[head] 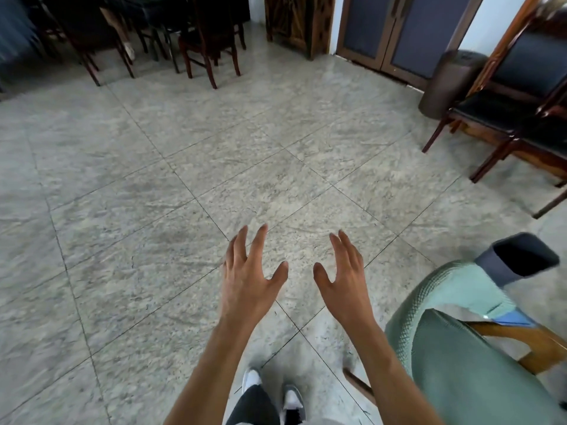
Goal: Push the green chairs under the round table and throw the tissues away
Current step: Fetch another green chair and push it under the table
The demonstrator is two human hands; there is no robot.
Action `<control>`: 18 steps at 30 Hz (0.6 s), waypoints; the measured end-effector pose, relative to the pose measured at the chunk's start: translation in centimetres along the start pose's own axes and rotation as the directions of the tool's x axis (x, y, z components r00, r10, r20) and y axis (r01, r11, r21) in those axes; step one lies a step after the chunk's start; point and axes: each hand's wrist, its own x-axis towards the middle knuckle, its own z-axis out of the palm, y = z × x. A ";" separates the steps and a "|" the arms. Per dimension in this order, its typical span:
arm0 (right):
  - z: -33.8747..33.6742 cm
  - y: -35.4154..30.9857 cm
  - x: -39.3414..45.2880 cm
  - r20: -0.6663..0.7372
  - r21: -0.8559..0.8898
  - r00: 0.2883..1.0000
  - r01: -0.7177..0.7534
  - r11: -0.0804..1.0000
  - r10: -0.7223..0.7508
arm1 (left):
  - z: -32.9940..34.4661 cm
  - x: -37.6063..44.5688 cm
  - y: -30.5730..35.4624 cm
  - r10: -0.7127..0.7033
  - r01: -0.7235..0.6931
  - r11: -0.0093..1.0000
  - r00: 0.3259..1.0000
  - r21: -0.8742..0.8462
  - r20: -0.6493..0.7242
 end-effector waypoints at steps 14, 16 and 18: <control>2.5 -0.2 13.8 -0.191 -0.026 0.972 -0.141 0.990 0.134 | 3.0 17.9 -1.1 0.194 -0.196 0.981 0.968 -0.007 0.158; 2.6 -0.4 15.5 -0.225 -0.029 0.960 -0.176 0.984 0.165 | 3.4 20.3 -0.9 0.235 -0.235 0.972 0.955 -0.021 0.181; 2.6 -0.5 16.6 -0.251 -0.044 0.952 -0.192 0.980 0.175 | 3.7 22.0 -0.5 0.270 -0.269 0.963 0.941 -0.034 0.203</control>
